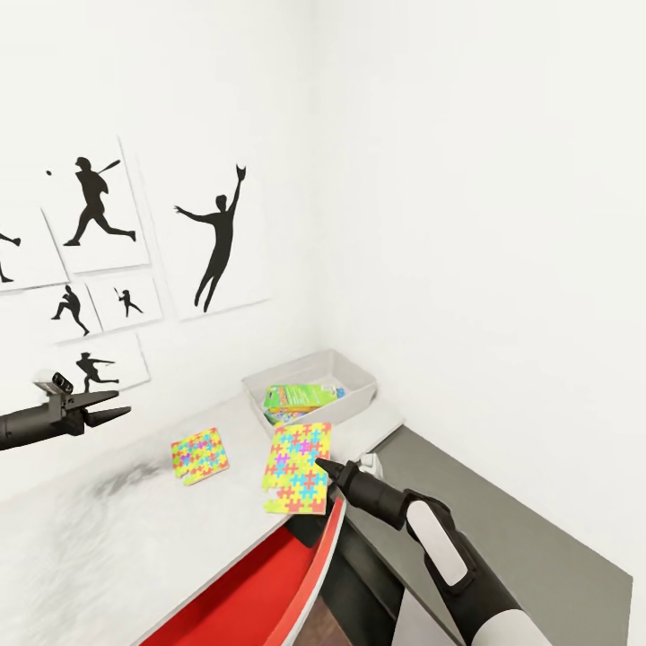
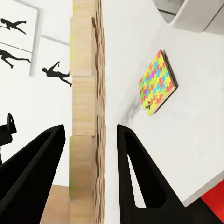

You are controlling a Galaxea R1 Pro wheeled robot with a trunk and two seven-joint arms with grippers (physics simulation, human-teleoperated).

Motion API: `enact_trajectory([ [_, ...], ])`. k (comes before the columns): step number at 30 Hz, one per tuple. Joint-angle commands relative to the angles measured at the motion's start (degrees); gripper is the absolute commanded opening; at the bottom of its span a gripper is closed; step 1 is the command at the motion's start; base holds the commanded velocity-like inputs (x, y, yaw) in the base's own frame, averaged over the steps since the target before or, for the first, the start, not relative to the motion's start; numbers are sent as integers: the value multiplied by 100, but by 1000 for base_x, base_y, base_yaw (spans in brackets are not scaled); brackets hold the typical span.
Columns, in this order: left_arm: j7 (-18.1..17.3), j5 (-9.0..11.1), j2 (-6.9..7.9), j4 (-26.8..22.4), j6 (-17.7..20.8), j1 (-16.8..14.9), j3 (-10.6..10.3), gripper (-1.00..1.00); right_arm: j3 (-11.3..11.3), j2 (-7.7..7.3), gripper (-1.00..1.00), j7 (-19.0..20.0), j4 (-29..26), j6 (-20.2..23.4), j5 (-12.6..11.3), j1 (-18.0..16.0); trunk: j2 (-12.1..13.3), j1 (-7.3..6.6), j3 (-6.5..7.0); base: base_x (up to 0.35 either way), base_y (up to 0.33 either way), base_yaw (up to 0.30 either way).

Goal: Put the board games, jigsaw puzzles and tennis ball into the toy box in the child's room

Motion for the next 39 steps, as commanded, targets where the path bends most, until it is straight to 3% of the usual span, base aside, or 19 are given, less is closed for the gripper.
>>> enact_trajectory([
  [1,-27,24,6,3,61,-10,-39,100,-4,1,-100,1,-1,28,-22,-5,-14,5,-14,34,0,0],
  [24,-27,24,5,6,57,-10,-39,100,-5,1,-100,9,-2,28,-15,-4,-14,5,-14,76,0,3],
  [39,-27,24,5,5,56,-10,-39,100,-8,1,-100,8,-2,28,-21,-5,-14,5,-14,34,0,159],
])
